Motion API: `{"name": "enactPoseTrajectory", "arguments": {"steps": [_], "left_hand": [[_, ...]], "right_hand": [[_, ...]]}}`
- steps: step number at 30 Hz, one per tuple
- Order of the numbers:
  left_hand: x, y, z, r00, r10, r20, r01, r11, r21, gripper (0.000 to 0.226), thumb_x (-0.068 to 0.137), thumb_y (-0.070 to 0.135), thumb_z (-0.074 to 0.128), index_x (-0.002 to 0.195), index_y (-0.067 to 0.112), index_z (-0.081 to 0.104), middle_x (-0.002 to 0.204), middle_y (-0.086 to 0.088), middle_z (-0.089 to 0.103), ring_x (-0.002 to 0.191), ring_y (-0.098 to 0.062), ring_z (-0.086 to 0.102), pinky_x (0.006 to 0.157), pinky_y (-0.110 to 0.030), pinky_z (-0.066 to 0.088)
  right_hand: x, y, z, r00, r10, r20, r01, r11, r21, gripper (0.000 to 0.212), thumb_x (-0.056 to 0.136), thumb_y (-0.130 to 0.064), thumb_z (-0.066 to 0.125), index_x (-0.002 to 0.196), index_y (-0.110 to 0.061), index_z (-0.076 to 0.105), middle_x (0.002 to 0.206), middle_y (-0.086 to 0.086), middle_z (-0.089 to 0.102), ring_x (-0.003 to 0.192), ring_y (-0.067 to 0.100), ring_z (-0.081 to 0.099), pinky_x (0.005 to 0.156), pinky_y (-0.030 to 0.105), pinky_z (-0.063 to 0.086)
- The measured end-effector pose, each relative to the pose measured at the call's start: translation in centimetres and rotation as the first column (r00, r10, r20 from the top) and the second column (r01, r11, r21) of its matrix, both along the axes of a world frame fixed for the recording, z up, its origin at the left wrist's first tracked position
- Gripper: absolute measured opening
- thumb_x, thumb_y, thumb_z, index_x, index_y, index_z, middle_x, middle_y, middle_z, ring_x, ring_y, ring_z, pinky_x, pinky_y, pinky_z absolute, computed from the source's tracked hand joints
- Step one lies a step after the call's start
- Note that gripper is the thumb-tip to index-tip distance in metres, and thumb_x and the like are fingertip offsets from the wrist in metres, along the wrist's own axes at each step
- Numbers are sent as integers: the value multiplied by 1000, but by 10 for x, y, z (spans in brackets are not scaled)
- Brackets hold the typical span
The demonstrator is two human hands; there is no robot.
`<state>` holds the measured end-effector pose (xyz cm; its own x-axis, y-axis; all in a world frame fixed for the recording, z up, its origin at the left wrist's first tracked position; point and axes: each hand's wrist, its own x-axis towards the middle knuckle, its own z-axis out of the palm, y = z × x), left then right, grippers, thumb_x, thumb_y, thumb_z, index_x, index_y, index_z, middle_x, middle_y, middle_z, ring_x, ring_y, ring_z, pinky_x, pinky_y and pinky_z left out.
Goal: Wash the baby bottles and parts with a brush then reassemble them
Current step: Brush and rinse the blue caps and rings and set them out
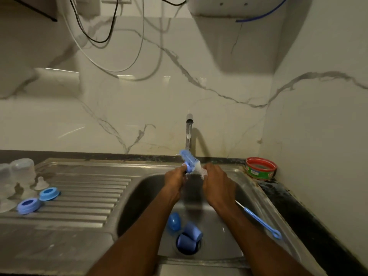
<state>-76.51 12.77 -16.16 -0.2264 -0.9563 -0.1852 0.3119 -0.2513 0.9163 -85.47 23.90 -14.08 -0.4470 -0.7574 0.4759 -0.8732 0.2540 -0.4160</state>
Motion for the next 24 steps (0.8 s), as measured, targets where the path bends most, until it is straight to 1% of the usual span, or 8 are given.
{"name": "enactPoseTrajectory", "arguments": {"steps": [2, 4, 7, 10, 13, 16, 21, 24], "left_hand": [[2, 6, 4, 999, 15, -47, -15, 1000, 9, 12, 93, 22, 72, 91, 10, 74, 91, -16, 77, 85, -24, 73, 71, -33, 59], [4, 4, 6, 996, 55, -65, -53, 998, 39, 10, 92, 17, 72, 93, 7, 73, 85, -15, 76, 78, -23, 73, 64, -30, 57], [5, -7, -2, 998, 46, -35, -43, 997, 71, 14, 92, 15, 72, 97, 3, 72, 90, -17, 75, 84, -25, 71, 76, -34, 57], [1, -19, -15, 993, 32, 112, -28, 999, -42, 14, 94, 19, 70, 99, 6, 72, 97, -16, 75, 90, -26, 71, 73, -32, 56], [-6, -19, -17, 995, -86, 50, 92, 988, -122, 17, 94, 18, 71, 105, 7, 75, 96, -11, 78, 94, -24, 74, 77, -30, 59], [-11, -11, -18, 983, -179, 47, 185, 956, -227, 23, 97, 19, 68, 112, 3, 73, 104, -11, 77, 101, -23, 73, 92, -34, 59], [-6, -11, -14, 999, -22, 28, 27, 982, -185, 16, 97, 20, 68, 98, 6, 76, 97, -14, 78, 95, -27, 75, 91, -40, 60], [-1, -7, -12, 995, -84, 54, 94, 970, -226, 15, 100, 19, 63, 95, 12, 74, 96, -9, 77, 95, -23, 73, 89, -33, 60]], "right_hand": [[0, 3, 3, 1000, -16, -2, 16, 1000, 7, 41, 96, -26, 65, 134, -28, 52, 129, -3, 60, 110, 17, 62, 85, 33, 49], [0, 4, 4, 999, -24, -30, 25, 999, 31, 38, 97, -28, 62, 133, -30, 51, 128, -5, 61, 111, 18, 62, 84, 33, 48], [1, 0, 4, 999, -18, -27, 19, 999, 39, 35, 98, -31, 60, 132, -30, 53, 125, -5, 63, 108, 17, 63, 82, 31, 49], [2, -6, 1, 999, -18, -48, 20, 999, 40, 34, 96, -31, 61, 129, -31, 56, 121, -4, 65, 105, 18, 64, 80, 32, 52], [-3, -14, 7, 998, -52, -36, 53, 998, 27, 30, 97, -31, 60, 127, -27, 56, 119, 0, 63, 104, 21, 64, 76, 32, 46], [-9, -18, 12, 996, -83, -45, 84, 996, 25, 29, 99, -33, 57, 127, -25, 55, 118, 3, 63, 102, 23, 64, 74, 33, 45], [-9, -6, 5, 993, -73, -98, 78, 996, 49, 27, 100, -34, 54, 126, -28, 55, 116, 3, 67, 102, 25, 65, 75, 36, 48], [-7, 0, 3, 991, -78, -105, 81, 996, 29, 28, 100, -35, 53, 128, -30, 57, 116, 2, 68, 103, 26, 65, 75, 35, 47]]}}
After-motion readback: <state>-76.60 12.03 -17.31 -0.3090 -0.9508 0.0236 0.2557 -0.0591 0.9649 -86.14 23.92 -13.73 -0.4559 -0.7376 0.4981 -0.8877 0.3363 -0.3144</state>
